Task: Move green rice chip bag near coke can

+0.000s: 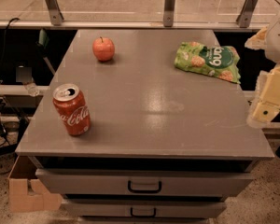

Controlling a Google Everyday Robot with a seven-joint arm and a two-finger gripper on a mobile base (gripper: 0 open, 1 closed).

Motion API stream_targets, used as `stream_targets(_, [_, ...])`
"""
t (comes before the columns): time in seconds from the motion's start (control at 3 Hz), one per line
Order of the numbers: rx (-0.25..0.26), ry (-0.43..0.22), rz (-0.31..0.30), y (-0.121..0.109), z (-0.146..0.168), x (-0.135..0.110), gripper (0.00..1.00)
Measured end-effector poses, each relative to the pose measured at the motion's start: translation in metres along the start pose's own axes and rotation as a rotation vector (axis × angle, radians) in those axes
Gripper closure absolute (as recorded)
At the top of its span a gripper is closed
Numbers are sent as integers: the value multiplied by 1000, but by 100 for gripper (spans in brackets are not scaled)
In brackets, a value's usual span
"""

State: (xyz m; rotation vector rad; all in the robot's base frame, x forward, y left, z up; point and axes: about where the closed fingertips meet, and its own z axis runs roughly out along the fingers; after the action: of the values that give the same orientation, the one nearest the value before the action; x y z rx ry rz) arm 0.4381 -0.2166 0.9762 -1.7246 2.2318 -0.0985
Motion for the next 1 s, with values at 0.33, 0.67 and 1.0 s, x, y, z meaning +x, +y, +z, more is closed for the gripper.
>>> stream_targets(0.33, [0,0,0,0,0,0,0])
stream_targets(0.67, [9,-36,-9,-12,13,-4,0])
stream_targets(1.0, [25,-101,-31,-47,51,-16,0])
